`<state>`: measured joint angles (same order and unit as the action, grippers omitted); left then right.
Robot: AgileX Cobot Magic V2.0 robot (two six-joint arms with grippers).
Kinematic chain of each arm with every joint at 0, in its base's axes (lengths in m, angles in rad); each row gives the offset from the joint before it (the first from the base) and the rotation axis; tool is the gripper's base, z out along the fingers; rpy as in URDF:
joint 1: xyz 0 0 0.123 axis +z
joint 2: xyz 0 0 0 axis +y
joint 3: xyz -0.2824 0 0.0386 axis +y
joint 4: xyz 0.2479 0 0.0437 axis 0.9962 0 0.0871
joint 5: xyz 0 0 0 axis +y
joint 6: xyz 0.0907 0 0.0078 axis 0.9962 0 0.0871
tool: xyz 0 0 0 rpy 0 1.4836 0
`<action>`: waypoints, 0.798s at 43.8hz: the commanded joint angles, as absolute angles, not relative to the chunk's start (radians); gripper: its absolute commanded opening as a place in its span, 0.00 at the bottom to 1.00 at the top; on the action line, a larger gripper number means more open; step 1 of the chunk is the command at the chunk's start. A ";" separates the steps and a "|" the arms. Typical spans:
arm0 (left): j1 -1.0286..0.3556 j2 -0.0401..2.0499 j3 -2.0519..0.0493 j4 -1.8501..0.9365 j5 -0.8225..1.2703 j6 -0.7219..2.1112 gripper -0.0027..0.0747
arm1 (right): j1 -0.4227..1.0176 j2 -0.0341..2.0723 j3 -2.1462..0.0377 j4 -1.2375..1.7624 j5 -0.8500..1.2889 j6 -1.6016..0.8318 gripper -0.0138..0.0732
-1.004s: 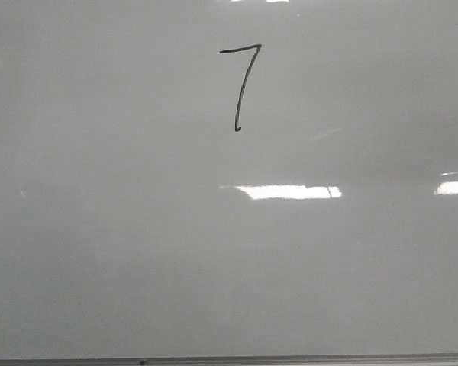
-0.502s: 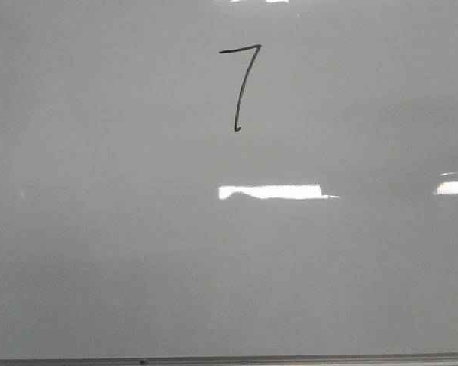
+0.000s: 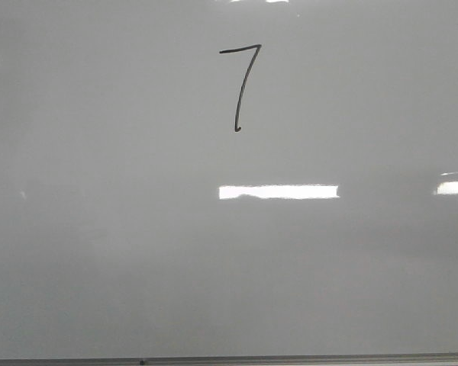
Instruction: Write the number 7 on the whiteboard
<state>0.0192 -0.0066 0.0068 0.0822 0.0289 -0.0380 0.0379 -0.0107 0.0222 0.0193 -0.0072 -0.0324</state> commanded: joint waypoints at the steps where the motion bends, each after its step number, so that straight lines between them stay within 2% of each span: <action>1: 0.019 -0.020 0.020 0.075 -0.055 -0.050 0.01 | 0.030 -0.028 0.024 0.016 -0.155 -0.034 0.02; 35: 0.019 -0.020 0.020 0.075 -0.055 -0.050 0.01 | 0.022 -0.029 0.024 0.016 -0.094 -0.034 0.02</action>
<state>0.0192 -0.0066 0.0068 0.0822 0.0289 -0.0380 0.0331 -0.0107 0.0266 0.0193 -0.0213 -0.0324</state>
